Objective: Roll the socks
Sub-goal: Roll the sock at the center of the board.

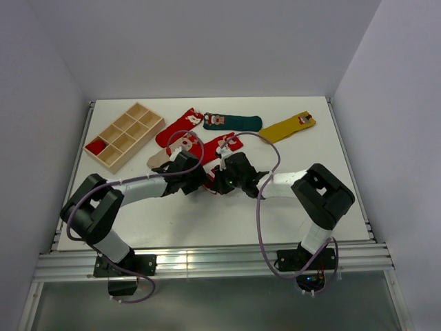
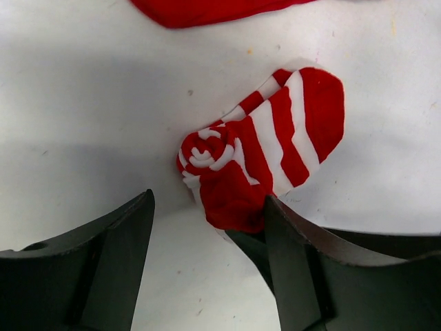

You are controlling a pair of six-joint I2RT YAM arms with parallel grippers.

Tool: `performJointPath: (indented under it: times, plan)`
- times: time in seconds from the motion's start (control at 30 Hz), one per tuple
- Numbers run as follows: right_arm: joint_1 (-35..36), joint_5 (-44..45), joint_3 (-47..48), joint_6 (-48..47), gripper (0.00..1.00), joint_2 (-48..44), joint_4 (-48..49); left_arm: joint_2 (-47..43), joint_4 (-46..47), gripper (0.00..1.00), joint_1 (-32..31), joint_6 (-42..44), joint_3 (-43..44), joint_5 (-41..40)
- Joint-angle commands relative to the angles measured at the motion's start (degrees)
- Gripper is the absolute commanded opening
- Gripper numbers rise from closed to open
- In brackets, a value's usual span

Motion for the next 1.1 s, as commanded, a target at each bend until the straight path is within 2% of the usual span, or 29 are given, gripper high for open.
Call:
performJointPath:
  times: [0.0,0.17,0.37,0.7,1.07]
  plan:
    - [-3.29,-15.98,-1.16,6.3,0.0,3.89,-9.96,-5.13,1.7,0.69,0.24,-2.68,-2.76,-1.97]
    - [-8.39,-26.45,-3.8,13.6,0.0,6.0,-1.44,-9.89,3.55,0.69,0.6,-4.17,-6.89,-3.47]
    - [-12.35,-34.8,-4.33,23.52,0.0,10.21,6.47,-8.93,6.62,0.67,0.6,-4.7,-8.3,-1.19]
    - [-14.37,-35.69,-5.12,30.65,0.0,14.17,10.78,-4.36,9.88,0.64,0.6,-5.4,-7.96,1.1]
    - [-15.6,-34.9,-5.65,33.82,0.0,15.49,13.16,0.04,9.7,0.54,0.42,-5.41,-6.9,2.68]
